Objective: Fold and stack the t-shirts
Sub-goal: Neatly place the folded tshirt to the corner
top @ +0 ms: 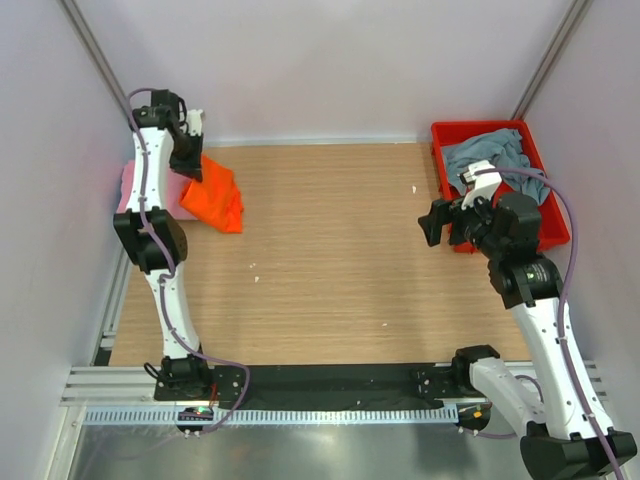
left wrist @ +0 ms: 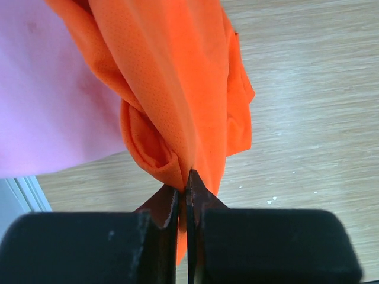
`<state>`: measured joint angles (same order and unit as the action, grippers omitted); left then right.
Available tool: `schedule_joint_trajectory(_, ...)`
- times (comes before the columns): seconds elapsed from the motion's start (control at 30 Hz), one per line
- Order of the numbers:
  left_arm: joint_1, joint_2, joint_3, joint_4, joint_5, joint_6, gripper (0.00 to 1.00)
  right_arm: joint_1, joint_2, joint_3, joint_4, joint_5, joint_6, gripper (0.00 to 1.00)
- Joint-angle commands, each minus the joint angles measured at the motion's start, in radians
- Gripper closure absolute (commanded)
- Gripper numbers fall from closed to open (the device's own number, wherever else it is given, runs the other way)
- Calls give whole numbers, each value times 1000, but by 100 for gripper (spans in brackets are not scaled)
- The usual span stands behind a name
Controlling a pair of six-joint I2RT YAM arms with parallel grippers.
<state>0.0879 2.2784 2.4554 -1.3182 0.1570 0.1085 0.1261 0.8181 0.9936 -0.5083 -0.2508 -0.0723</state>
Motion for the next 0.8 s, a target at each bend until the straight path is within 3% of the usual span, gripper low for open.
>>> schedule_joint_trajectory(0.0, 12, -60, -12, 22, -7, 3, 100, -22, -13, 0, 42, -51, 20, 11)
schedule_joint_trajectory(0.17, 26, -85, 10, 36, -8, 2, 100, -43, -16, -9, 54, -73, 28, 11)
schedule_joint_trajectory(0.4, 32, -100, 73, 50, -148, 49, 100, -66, -19, -27, 63, -90, 34, 11)
schedule_joint_trajectory(0.77, 65, -163, 71, 131, -240, 77, 100, -95, -5, -35, 79, -130, 51, 11)
